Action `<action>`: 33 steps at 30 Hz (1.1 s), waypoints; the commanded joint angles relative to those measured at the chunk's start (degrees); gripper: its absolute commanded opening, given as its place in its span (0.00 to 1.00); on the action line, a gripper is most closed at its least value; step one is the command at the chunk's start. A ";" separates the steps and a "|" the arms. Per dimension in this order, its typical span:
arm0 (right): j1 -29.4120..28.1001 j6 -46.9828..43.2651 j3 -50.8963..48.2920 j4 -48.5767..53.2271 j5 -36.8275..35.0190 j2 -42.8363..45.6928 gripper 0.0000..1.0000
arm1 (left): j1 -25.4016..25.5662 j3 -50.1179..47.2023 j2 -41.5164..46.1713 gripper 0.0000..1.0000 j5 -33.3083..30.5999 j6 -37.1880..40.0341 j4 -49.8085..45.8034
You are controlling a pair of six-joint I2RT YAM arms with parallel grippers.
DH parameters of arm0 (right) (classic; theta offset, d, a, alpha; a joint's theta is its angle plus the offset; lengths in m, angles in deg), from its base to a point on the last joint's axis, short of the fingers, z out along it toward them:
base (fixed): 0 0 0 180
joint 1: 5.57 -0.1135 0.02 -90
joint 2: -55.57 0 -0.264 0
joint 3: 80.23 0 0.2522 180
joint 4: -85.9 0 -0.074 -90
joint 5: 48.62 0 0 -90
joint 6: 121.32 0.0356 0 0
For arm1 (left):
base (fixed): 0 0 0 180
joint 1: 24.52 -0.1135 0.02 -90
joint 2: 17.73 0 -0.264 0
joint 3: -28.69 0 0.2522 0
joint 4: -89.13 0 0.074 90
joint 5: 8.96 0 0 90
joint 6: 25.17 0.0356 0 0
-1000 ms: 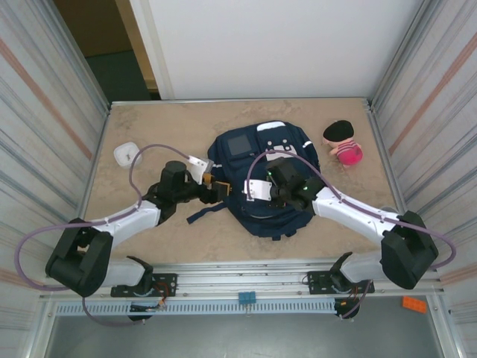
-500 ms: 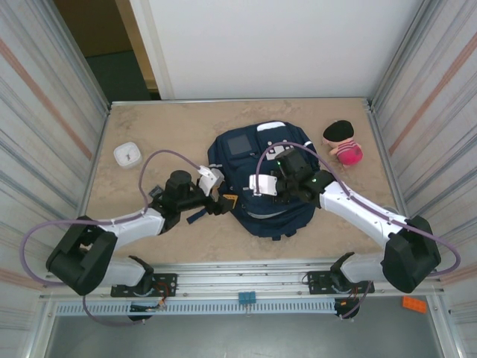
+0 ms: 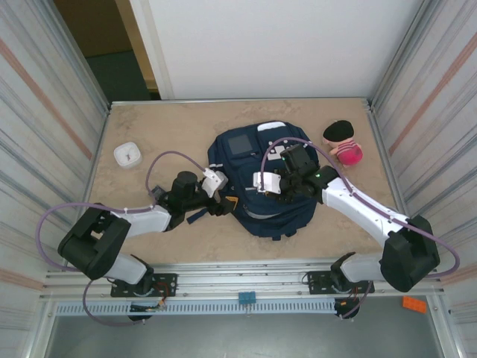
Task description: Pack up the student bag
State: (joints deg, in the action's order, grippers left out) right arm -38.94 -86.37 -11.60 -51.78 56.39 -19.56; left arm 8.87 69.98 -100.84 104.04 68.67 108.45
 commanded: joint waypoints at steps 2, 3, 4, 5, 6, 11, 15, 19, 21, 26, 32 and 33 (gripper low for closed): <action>0.76 -2.35 2.30 2.85 2.23 2.82 0.00 | -0.16 1.33 -0.83 0.80 -4.96 2.20 -0.90; 0.80 -2.52 2.34 2.95 1.96 2.85 0.00 | -0.44 2.55 -1.40 0.80 -4.97 3.17 -2.61; 0.91 -2.67 2.55 3.00 1.75 2.82 0.00 | -0.45 3.78 -1.90 0.80 -4.69 4.87 -4.41; 0.93 -2.82 2.58 3.11 1.67 2.79 0.00 | -0.48 5.17 -2.58 0.80 -4.79 6.96 -6.59; 1.09 -2.89 2.72 3.21 1.52 2.79 0.00 | -0.48 6.84 -3.00 0.80 -4.55 9.94 -9.21; 1.46 -3.40 3.42 3.13 2.23 1.88 0.00 | -2.69 11.91 -3.31 0.74 2.72 22.94 -17.90; 1.53 -3.84 4.42 3.34 2.10 1.05 0.00 | -3.09 16.13 -5.06 0.73 7.94 27.69 -23.90; 1.92 -4.17 5.14 3.47 2.39 0.87 0.00 | -2.98 16.44 -8.33 0.75 9.39 28.80 -23.69; 2.16 -4.19 5.07 3.34 3.08 0.97 0.00 | -2.98 16.38 -9.91 0.74 10.53 29.08 -23.58; 2.23 -4.19 5.42 3.34 3.19 0.64 0.00 | -2.53 15.40 -12.94 0.69 11.95 28.64 -20.84; 2.43 -4.39 5.18 3.44 3.25 0.42 0.00 | -2.31 12.88 -14.17 0.50 15.68 28.53 -11.83; 2.43 -4.36 5.23 3.45 3.21 0.36 0.00 | -2.26 12.87 -14.57 0.47 16.77 28.97 -11.25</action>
State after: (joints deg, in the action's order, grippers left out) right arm -36.99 -89.10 -8.82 -48.54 57.78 -19.30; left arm 6.31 83.46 -114.10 116.48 96.49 92.45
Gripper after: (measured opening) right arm 0.048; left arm 0.486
